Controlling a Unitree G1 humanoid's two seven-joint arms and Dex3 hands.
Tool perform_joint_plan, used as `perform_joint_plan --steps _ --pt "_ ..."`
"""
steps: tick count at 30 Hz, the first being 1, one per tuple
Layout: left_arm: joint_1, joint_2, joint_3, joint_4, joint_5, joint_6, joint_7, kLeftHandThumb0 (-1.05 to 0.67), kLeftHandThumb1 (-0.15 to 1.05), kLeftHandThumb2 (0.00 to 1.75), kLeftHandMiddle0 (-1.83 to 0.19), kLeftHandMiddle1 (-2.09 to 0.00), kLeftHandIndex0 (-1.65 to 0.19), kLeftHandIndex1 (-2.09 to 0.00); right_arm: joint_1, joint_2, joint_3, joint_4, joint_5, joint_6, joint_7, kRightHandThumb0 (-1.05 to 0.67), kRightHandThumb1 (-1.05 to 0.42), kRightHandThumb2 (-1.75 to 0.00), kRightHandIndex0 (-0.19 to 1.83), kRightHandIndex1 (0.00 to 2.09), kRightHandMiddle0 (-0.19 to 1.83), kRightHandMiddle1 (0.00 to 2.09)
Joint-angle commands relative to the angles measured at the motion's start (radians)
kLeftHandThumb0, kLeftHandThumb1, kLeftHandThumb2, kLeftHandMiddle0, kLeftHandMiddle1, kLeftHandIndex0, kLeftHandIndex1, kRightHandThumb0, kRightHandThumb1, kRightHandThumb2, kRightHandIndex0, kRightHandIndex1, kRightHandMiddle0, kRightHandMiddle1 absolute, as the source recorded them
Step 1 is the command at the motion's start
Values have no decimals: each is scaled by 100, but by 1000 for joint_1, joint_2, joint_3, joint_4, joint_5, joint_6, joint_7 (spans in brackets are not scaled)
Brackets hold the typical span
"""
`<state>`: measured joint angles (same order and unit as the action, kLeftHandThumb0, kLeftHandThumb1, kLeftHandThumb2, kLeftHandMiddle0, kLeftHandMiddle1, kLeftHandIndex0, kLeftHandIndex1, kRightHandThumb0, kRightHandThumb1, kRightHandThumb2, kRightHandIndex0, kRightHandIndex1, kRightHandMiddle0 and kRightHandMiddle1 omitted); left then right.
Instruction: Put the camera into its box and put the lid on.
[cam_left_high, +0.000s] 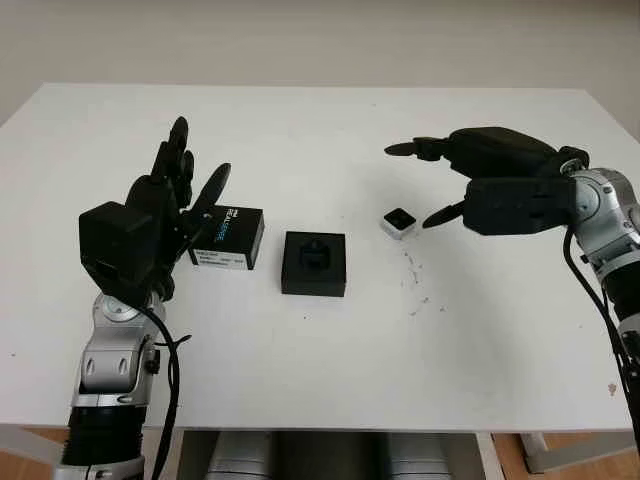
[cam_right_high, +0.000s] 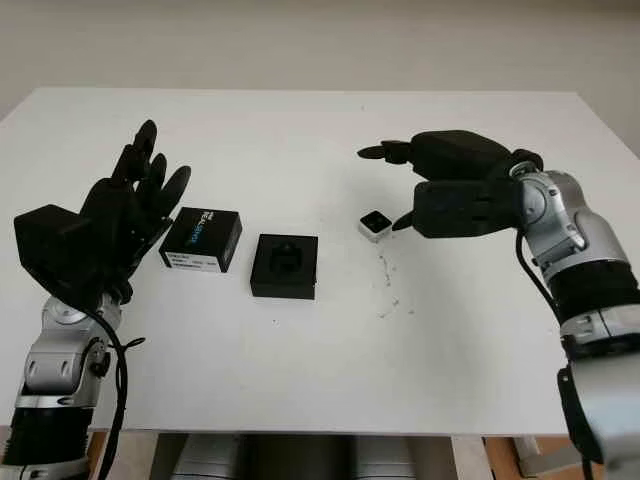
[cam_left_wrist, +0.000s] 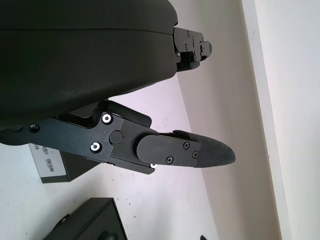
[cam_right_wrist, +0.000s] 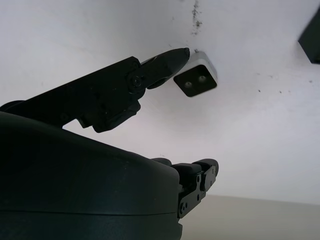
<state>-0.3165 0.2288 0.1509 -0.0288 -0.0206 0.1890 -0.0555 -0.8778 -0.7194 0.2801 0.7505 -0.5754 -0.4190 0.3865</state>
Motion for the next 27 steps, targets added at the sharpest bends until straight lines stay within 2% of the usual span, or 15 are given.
perform_joint_plan --steps 1,17,27 --pt "-21 8 -7 2 8 -7 0 -70 105 25 2 -6 1 -7 -37 -5 11 22 -14 -11 -22 -30 -85 -6 22 9 30 11" --pt "-14 9 -7 -2 5 -7 -1 -70 105 26 2 -6 2 -6 -87 38 139 208 -182 -105 -341 -32 -83 -5 44 14 49 11" --pt "-9 7 -2 -8 0 -5 3 -69 105 25 1 -6 2 -6 -121 60 204 278 -236 -95 -400 -35 -85 -6 44 11 51 9"
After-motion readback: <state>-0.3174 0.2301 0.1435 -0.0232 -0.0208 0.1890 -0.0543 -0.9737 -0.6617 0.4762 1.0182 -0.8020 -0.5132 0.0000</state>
